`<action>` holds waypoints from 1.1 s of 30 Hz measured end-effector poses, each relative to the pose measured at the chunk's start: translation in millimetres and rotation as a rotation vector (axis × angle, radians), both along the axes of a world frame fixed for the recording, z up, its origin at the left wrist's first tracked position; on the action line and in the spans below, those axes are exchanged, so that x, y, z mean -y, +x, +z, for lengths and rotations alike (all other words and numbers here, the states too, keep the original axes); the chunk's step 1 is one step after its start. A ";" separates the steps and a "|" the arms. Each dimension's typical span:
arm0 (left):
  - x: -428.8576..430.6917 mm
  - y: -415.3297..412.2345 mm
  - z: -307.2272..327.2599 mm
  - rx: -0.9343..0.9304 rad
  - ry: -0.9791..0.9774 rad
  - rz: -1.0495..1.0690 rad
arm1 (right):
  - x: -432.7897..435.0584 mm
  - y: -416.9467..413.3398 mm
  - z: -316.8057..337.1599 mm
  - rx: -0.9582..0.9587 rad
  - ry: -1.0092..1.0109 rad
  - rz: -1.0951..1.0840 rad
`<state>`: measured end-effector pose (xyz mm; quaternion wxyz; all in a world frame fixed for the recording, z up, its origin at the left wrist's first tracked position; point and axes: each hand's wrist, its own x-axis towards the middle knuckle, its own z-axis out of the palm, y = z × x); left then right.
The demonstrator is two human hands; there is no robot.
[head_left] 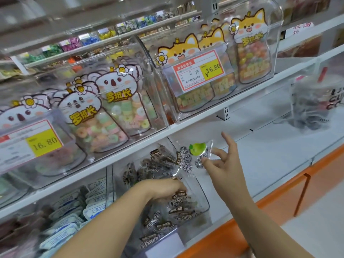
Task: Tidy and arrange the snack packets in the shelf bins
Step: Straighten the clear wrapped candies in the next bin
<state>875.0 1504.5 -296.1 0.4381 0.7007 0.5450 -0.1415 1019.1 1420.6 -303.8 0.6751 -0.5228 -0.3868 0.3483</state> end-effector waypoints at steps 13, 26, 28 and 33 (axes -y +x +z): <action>-2.1 -57.9 3.4 0.564 -0.183 0.360 | -7.6 -14.8 -14.0 0.505 0.112 -0.010; 4.9 -57.1 -0.5 0.681 -0.058 0.464 | -16.8 -14.2 -24.7 0.810 0.128 0.077; 3.1 -59.6 -5.1 0.630 0.031 0.414 | -16.8 -13.5 -23.5 0.820 0.108 0.081; 3.3 -61.2 -8.7 0.419 0.345 0.134 | -13.2 -13.8 -25.5 1.033 0.023 0.147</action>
